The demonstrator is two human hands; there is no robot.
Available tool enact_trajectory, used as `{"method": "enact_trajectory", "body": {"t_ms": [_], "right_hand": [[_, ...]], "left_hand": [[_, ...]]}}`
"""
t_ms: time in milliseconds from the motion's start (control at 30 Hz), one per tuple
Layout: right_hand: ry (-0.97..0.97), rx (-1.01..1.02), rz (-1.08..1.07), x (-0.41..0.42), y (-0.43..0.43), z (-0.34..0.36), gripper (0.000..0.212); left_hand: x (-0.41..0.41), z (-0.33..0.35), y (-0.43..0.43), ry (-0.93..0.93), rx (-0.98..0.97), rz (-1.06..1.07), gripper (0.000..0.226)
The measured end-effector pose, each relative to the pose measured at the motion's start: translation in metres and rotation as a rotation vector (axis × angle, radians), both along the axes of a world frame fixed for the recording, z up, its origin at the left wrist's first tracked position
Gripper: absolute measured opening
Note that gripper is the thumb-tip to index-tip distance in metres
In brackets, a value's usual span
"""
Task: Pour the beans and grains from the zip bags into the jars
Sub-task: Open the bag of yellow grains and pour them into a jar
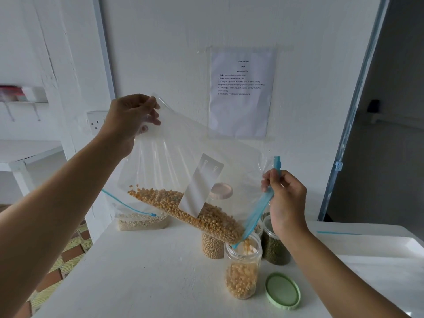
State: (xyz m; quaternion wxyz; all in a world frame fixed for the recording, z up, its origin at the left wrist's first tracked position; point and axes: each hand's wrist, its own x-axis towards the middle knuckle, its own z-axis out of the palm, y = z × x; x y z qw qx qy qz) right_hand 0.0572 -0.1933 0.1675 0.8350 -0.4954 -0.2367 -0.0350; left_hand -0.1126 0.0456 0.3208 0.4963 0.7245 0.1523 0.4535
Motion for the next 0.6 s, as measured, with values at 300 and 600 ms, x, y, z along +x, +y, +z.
{"method": "enact_trajectory", "body": {"t_ms": [300,600], "right_hand": [[0.000,0.006,-0.006,0.0011,0.0008,-0.0005,0.027],[0.001,0.004,-0.008,0.0022,0.0012,-0.0020,0.027]], "left_hand": [[0.0013,0.0026,0.0004,0.008,0.019,0.003,0.018],[0.0007,0.0049,-0.0030,0.021,0.017,0.000,0.019]]}}
